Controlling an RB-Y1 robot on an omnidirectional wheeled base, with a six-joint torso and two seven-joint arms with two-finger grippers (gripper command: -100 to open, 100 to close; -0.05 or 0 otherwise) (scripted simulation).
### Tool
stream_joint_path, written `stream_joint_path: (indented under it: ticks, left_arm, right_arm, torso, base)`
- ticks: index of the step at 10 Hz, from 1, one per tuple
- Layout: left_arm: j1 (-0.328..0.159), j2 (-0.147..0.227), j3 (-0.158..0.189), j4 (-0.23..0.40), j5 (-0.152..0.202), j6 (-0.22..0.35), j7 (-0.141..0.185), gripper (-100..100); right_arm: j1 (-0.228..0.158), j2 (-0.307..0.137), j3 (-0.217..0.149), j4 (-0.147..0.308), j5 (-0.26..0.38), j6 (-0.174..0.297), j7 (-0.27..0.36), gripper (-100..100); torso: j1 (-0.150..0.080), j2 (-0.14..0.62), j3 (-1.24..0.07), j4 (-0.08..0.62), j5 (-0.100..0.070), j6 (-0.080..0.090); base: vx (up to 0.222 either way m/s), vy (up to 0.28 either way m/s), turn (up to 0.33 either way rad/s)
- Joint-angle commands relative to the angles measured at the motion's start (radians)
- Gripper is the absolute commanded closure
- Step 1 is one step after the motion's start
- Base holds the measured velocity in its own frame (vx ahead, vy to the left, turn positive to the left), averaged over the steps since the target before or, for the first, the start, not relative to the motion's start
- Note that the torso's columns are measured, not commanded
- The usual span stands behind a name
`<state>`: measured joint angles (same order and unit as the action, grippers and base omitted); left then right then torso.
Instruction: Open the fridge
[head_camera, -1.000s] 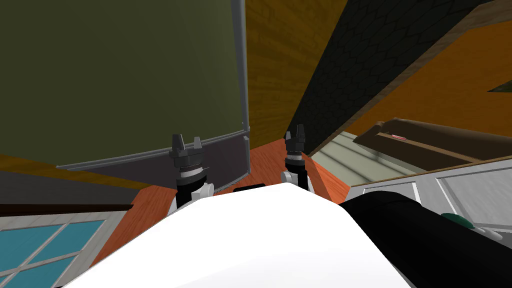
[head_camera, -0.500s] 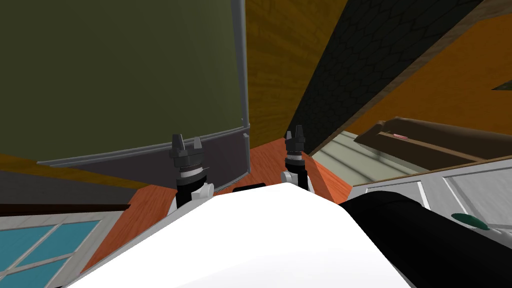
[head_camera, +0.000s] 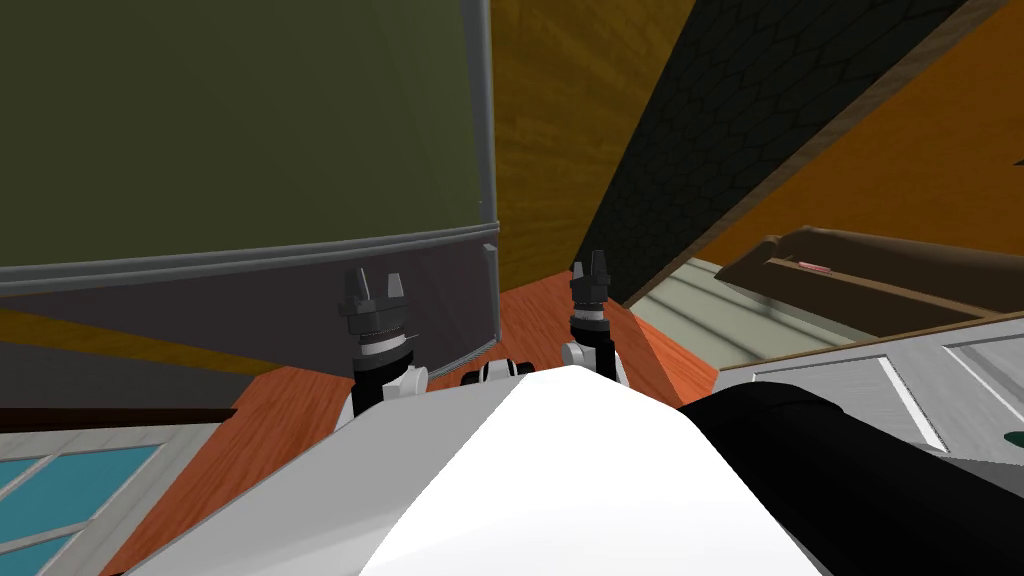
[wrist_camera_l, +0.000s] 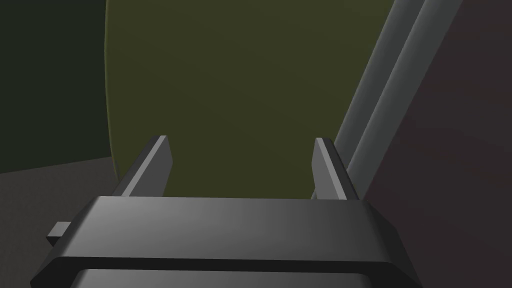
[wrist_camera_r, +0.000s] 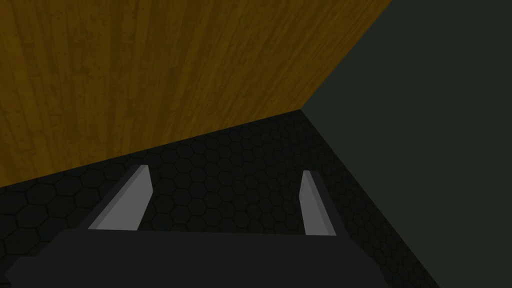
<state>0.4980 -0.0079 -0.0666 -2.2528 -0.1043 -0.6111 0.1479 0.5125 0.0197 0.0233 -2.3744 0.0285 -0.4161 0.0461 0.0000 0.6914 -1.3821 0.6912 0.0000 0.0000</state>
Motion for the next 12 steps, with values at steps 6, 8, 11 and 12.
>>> stream_joint_path:
  ticks: [6,8,11,12]
  left_arm:
    - [-0.116,0.155,-0.027,0.062,-0.003,0.131,-0.009,-100]
    - [-0.169,0.174,-0.040,0.088,-0.005,0.190,-0.014,-100]
    - [-0.227,0.184,-0.054,0.116,-0.007,0.250,-0.018,-100]
    - [-0.260,0.187,-0.062,0.131,-0.008,0.283,-0.021,-100]
  right_arm:
    - [0.000,0.000,0.000,0.001,0.000,0.000,0.000,0]
    - [0.000,0.000,0.000,0.001,0.000,0.000,0.000,0]
    - [0.000,0.000,0.000,0.001,0.000,0.000,0.000,0]
    - [0.000,0.000,0.000,0.001,0.000,0.000,0.000,0]
  torso:
    - [0.000,0.047,-0.094,0.047,0.000,0.000]
    - [0.000,0.046,-0.094,0.047,0.000,0.000]
    - [-0.001,0.046,-0.094,0.047,0.000,0.000]
    - [0.000,0.047,-0.094,0.047,0.000,0.000]
  base:
    - [-0.016,0.020,-0.061]
    - [-0.021,0.032,-0.083]
    - [-0.019,0.024,-0.068]
    - [-0.023,0.032,-0.115]
